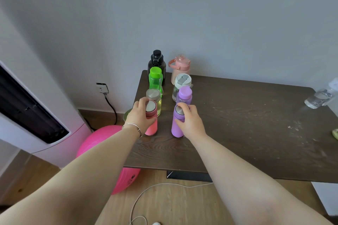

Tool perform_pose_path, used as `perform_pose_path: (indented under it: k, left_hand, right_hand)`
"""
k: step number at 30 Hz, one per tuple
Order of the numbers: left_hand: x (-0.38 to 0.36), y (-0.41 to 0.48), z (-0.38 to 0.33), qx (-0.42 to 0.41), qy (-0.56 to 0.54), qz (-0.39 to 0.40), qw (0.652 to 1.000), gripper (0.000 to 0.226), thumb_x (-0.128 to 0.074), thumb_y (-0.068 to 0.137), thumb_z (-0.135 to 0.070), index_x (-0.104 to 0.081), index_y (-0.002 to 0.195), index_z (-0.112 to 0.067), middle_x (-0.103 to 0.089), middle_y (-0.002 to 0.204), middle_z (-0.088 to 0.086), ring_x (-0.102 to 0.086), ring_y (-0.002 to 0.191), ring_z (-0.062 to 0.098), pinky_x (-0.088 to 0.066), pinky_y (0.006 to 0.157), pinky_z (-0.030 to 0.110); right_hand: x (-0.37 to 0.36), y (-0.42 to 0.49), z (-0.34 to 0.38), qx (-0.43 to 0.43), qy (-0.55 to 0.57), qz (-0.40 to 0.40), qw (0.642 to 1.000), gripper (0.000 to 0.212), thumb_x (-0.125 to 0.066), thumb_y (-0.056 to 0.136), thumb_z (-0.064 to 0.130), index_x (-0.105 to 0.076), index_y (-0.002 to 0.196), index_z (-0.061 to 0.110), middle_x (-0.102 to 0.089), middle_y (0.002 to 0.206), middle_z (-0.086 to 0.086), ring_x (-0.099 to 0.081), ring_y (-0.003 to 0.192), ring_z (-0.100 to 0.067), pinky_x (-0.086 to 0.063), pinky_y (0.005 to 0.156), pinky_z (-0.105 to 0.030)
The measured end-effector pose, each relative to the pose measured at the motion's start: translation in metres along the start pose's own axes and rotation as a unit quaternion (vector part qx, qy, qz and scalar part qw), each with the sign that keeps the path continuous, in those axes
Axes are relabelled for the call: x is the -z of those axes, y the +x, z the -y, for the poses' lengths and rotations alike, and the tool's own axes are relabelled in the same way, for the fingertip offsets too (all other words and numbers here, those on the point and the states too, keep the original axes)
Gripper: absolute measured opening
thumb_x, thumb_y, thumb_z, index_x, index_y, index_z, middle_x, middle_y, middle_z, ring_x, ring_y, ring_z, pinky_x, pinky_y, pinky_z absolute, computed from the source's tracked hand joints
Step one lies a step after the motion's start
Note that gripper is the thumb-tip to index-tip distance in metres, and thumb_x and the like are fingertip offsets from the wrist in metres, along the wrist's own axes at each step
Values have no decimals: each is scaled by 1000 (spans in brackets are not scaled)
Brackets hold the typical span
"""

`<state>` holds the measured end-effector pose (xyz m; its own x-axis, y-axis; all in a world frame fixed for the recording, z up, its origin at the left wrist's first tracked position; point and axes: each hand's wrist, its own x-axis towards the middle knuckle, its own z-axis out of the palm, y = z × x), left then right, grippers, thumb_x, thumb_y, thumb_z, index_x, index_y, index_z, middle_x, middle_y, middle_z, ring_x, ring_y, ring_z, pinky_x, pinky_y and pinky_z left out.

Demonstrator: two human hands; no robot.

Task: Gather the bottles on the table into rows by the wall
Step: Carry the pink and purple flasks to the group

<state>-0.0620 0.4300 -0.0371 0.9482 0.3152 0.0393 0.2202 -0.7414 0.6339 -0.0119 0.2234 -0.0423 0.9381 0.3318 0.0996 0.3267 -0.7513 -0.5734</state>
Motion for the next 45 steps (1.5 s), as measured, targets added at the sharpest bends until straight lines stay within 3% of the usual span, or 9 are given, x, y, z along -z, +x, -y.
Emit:
perform_pose_path:
  k: [25,30,34,37,40,42,45]
  left_hand:
    - [-13,2,-4,26,10,21,999,76,-77,76,-27,-32,137,-25,-46,132,8,-59,106,31,-54,85,40]
    - [-14,2,-9,27,28,29,999,76,-78,76,-27,-30,136,-24,-45,129,11,-60,101,36,-54,85,45]
    - [-13,3,-11,22,58,39,997,77,-75,77,-30,-29,139,-22,-43,128,13,-54,108,37,-51,86,47]
    - [-13,0,-12,-25,139,13,990,78,-72,77,-36,-32,141,-19,-43,130,12,-44,120,37,-46,96,49]
    - [-11,0,-20,-104,247,2,963,82,-68,79,-45,-28,146,-18,-38,145,15,-29,140,38,-26,115,51]
    - [-10,1,-31,-145,295,12,944,85,-62,84,-51,-20,151,-19,-27,154,14,-15,147,35,-13,119,50]
    - [-11,-1,-55,-185,305,17,934,82,-51,89,-54,-14,153,-18,-18,159,14,-8,149,31,-7,121,48]
  right_hand:
    - [4,-2,-11,-14,-1,14,1000,55,-72,84,24,-43,131,29,-44,116,-7,-58,94,-31,-54,77,-39]
    - [7,-2,-8,-40,20,28,999,79,-73,83,20,-28,147,29,-46,122,-9,-59,99,-31,-54,82,-43]
    - [12,-2,-5,-53,17,40,998,83,-73,83,20,-24,150,28,-46,125,-10,-59,103,-33,-53,82,-45]
    - [16,-1,-3,-49,-9,52,997,86,-72,84,20,-20,152,26,-45,128,-12,-59,105,-35,-53,83,-47]
    - [23,-3,-4,-33,-58,67,996,91,-70,85,21,-12,155,20,-43,136,-14,-56,112,-35,-51,82,-43]
    - [31,-7,-7,-16,-95,73,993,93,-69,85,22,-10,156,17,-43,139,-15,-52,117,-34,-49,84,-42]
    - [46,-14,-17,14,-165,58,984,88,-69,86,27,-16,154,9,-46,140,-16,-48,124,-34,-44,97,-41]
